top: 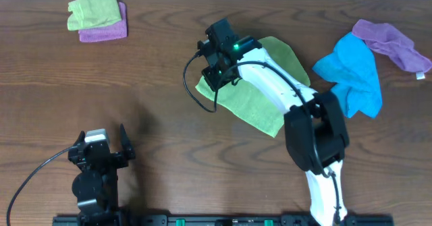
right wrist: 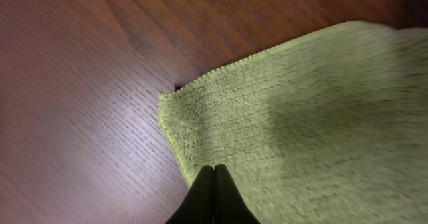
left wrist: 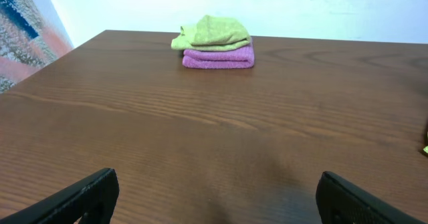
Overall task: Fold the cloth
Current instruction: 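Lay the green cloth flat at center, spreading it with the right gripper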
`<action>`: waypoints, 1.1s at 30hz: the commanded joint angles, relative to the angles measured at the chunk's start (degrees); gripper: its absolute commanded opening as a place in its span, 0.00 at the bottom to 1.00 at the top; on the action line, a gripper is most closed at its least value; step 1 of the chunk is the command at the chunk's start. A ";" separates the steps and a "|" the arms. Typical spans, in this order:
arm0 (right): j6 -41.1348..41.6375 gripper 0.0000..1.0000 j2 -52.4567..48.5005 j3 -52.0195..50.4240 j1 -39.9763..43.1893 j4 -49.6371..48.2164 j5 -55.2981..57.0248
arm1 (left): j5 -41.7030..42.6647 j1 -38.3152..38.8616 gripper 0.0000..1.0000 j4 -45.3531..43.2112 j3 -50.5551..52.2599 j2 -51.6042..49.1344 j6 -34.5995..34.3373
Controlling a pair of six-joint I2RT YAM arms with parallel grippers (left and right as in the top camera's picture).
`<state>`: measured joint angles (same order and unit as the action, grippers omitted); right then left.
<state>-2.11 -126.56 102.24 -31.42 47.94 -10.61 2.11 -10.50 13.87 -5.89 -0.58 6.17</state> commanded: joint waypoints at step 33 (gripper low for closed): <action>1.88 0.02 -7.63 -0.37 -2.10 -5.05 -4.90 | -0.81 -0.39 0.95 0.61 1.51 0.37 -0.20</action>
<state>-1.04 -132.73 102.13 -32.56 42.68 -14.83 2.11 -10.50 13.87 -5.89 -0.58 6.17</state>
